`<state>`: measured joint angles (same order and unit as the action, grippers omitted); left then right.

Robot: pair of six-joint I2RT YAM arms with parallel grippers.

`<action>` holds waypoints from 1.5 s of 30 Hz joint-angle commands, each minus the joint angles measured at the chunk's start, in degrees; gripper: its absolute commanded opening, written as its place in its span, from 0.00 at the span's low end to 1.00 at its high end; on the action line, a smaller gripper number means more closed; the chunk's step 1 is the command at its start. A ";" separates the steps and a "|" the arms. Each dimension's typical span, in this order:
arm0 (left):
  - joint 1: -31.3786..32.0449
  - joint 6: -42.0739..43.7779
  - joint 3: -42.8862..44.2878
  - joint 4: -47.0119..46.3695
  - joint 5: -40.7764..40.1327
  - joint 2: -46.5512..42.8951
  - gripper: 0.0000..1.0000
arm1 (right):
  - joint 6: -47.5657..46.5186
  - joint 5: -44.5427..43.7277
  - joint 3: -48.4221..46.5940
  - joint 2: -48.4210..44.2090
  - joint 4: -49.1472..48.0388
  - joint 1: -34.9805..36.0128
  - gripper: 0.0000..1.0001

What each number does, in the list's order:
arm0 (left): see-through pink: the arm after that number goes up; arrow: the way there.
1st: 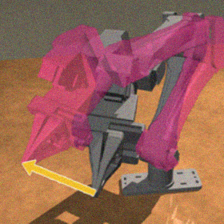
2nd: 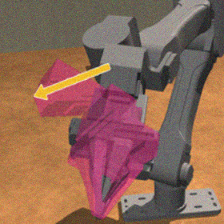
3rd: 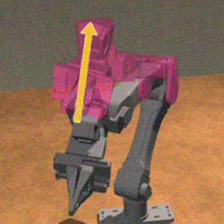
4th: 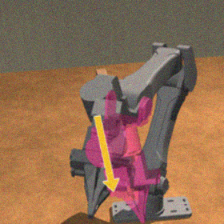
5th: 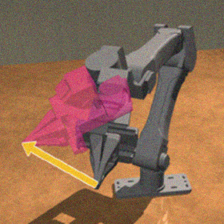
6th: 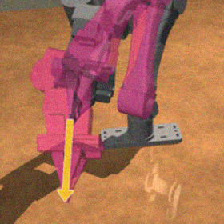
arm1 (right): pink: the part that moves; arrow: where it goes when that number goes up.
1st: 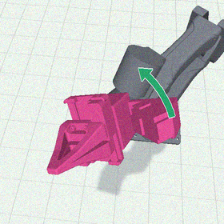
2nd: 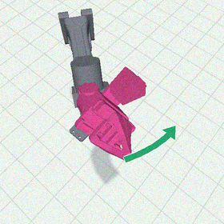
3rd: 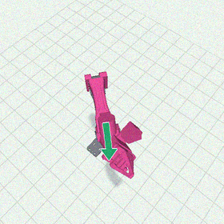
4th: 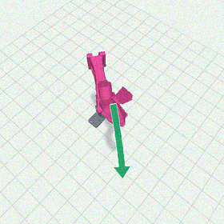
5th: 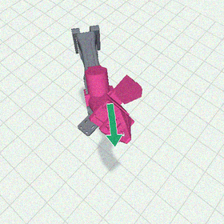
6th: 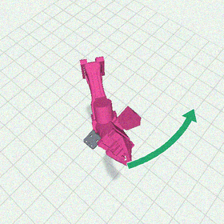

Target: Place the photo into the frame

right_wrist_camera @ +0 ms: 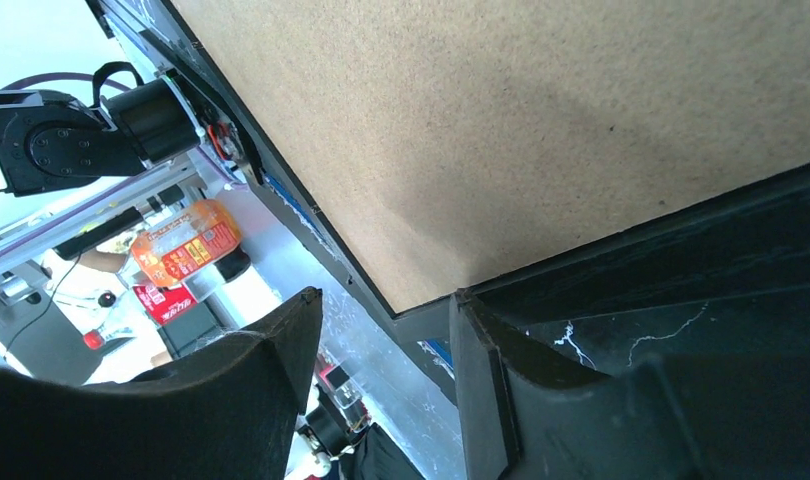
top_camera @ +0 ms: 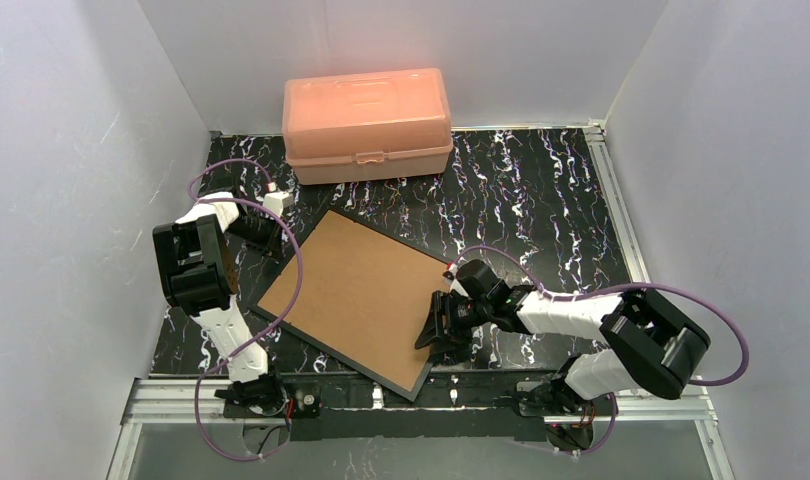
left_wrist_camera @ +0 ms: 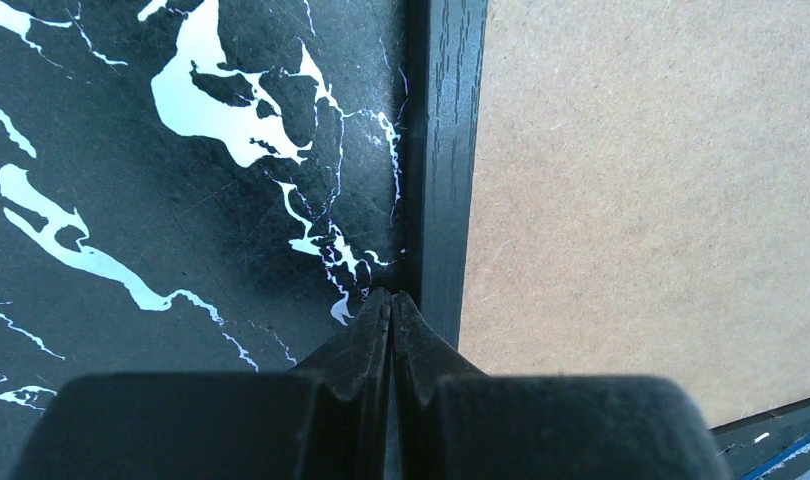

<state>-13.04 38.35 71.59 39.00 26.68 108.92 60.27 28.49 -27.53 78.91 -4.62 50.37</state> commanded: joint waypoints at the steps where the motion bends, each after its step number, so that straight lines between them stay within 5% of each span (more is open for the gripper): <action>1: 0.55 0.58 -2.64 3.05 0.59 0.59 0.00 | -1.39 -6.16 1.29 3.30 0.76 0.94 0.59; 22: 0.57 1.03 -2.67 4.27 0.93 1.47 0.00 | -2.64 -9.82 -1.06 10.52 -2.84 2.76 0.54; 36: -1.19 1.42 0.69 8.58 1.67 1.01 0.00 | -5.34 -11.20 0.90 -14.58 13.69 -4.32 0.68; 45: -1.20 3.97 -1.84 8.63 1.38 0.48 0.00 | -5.72 -10.25 3.95 -8.96 10.00 -5.63 0.71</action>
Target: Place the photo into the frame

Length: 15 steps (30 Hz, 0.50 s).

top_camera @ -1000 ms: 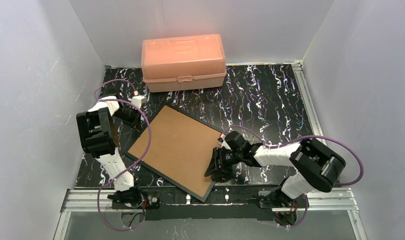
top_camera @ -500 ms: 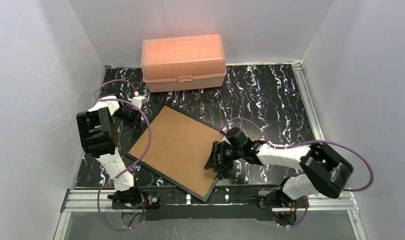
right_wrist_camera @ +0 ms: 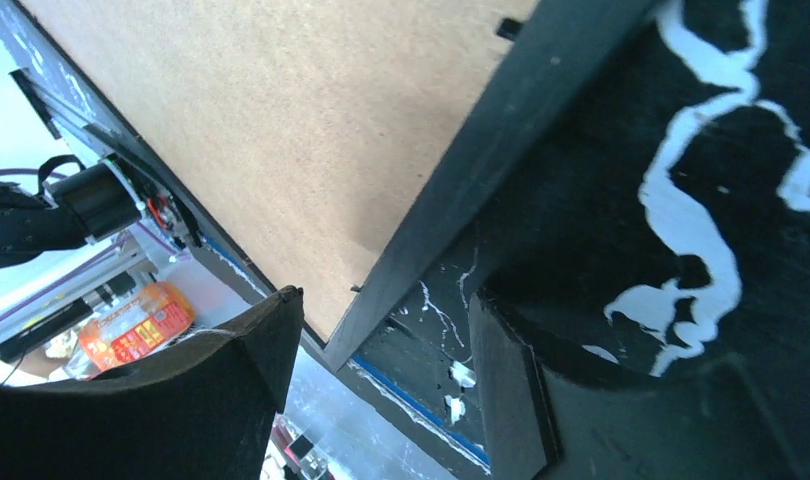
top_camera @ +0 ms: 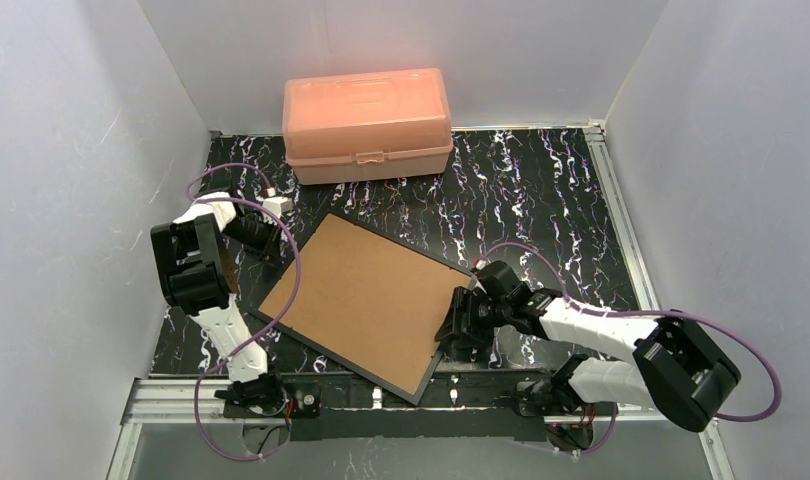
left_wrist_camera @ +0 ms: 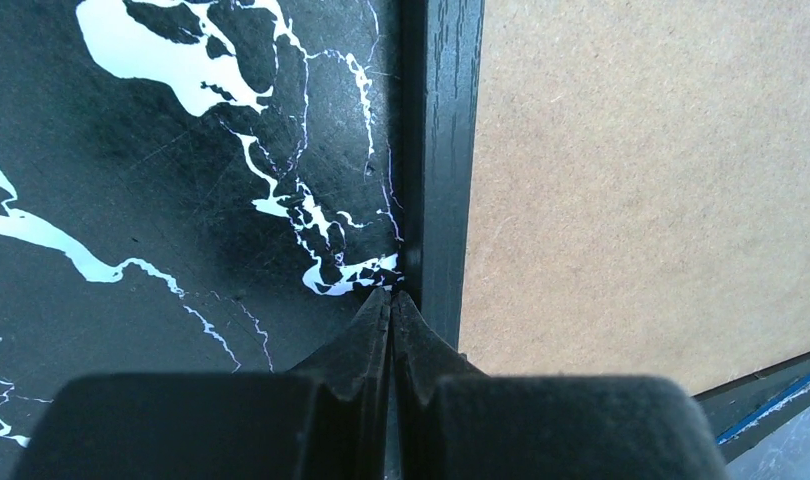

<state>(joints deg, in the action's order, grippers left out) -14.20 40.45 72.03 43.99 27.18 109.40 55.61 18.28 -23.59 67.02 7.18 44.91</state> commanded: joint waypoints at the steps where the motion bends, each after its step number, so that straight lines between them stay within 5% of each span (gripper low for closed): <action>1: -0.04 1.94 -2.35 3.65 1.00 0.18 0.00 | -0.93 0.14 0.11 3.91 -3.10 -0.23 0.71; 9: 0.27 1.04 -1.56 3.74 2.92 2.92 0.00 | -1.96 -1.43 -3.30 10.58 -9.47 -3.74 0.68; 15: 2.02 0.64 -2.55 3.52 3.64 2.91 0.00 | -9.67 0.12 -13.35 15.11 -4.04 -10.75 0.67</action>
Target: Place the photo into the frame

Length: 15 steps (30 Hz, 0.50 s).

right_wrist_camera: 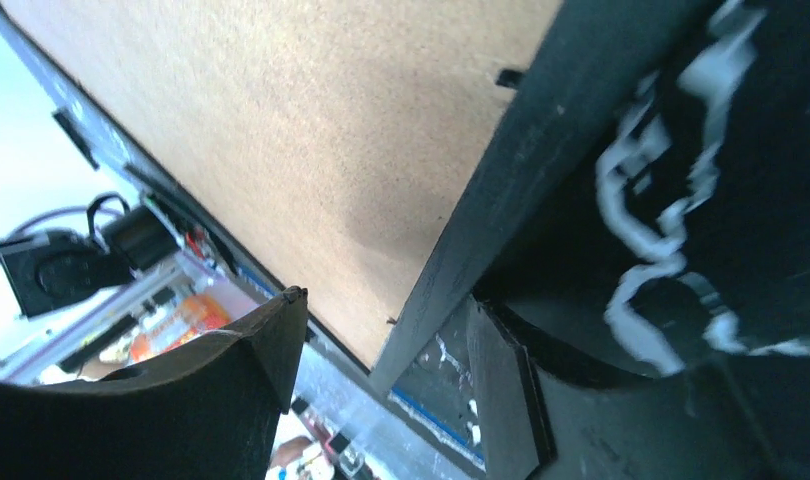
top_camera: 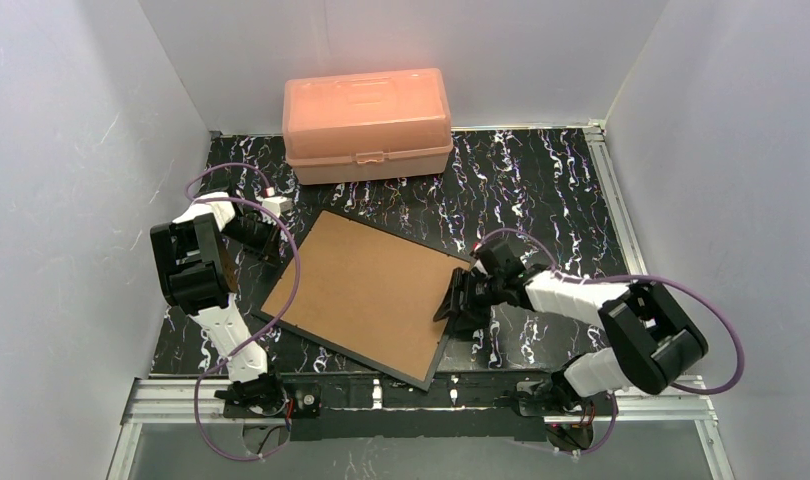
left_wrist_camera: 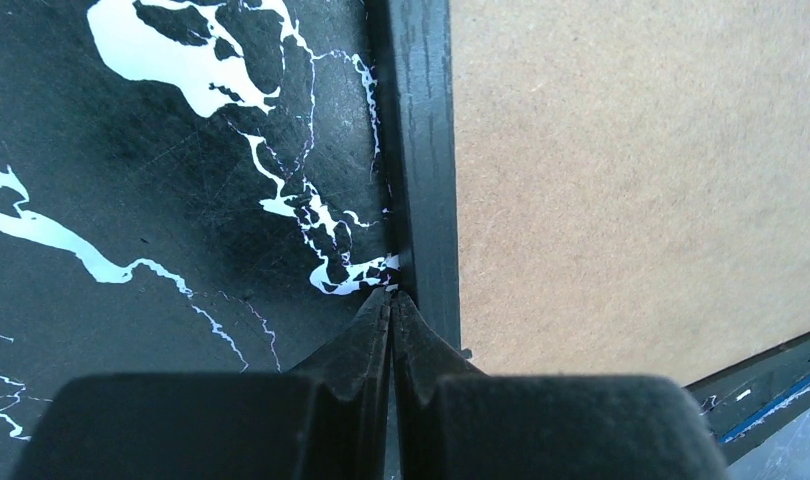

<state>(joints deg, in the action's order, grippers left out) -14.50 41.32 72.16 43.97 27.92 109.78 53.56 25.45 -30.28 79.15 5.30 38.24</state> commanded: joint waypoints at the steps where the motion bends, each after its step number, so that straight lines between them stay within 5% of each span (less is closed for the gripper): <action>1: 2.57 -0.19 -2.99 3.50 3.03 2.41 0.00 | -8.51 -6.93 -7.77 3.62 -1.53 -4.88 0.67; 7: 2.72 0.29 -4.77 3.00 2.23 1.83 0.00 | -10.51 -6.73 -7.32 4.85 0.61 -6.96 0.67; 15: 2.72 -0.16 -5.45 2.62 1.54 1.15 0.00 | -9.26 -6.85 -2.14 -7.37 5.60 -9.42 0.62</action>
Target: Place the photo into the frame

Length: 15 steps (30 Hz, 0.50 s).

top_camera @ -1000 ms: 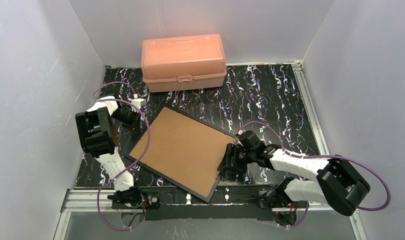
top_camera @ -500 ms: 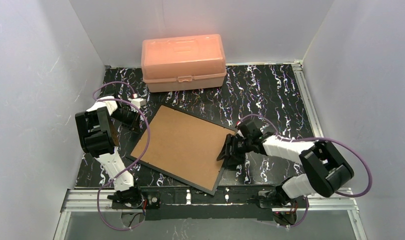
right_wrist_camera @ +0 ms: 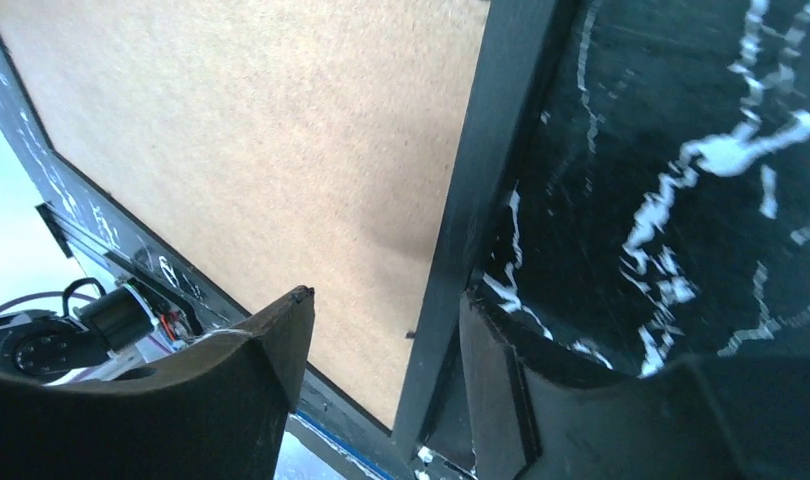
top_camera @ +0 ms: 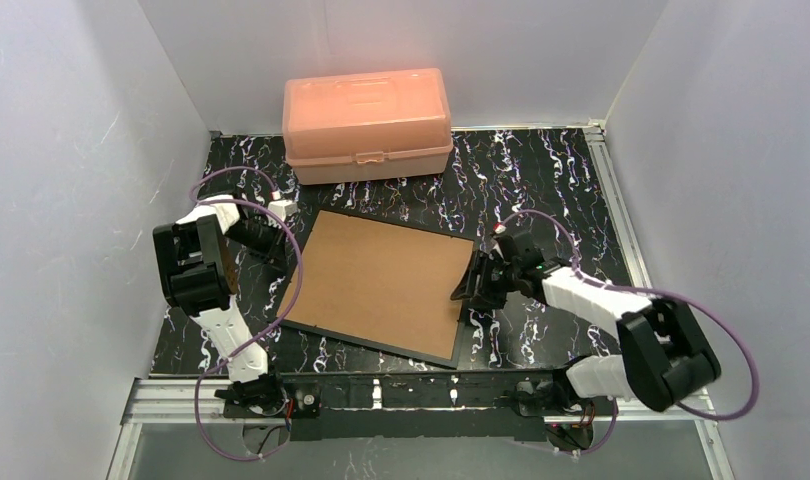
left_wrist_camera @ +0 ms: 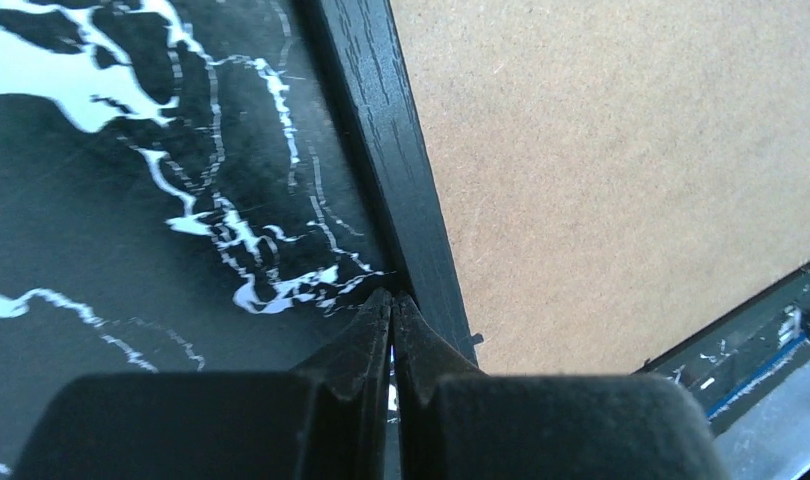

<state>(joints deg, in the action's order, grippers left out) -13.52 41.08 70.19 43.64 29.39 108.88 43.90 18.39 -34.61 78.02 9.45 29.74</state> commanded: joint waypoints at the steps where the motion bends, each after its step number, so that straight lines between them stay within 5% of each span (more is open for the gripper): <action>1: 1.74 -0.04 -3.57 2.87 0.00 1.99 0.00 | 2.50 1.80 3.47 -7.50 0.23 -0.84 0.59; 15: 1.74 -0.12 -4.19 2.51 -0.54 1.73 0.00 | 8.09 6.39 11.82 -14.95 -0.53 0.63 0.54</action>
<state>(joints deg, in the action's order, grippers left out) -12.67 39.99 68.73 45.17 31.70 108.88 51.22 23.83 -23.44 63.96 9.23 29.91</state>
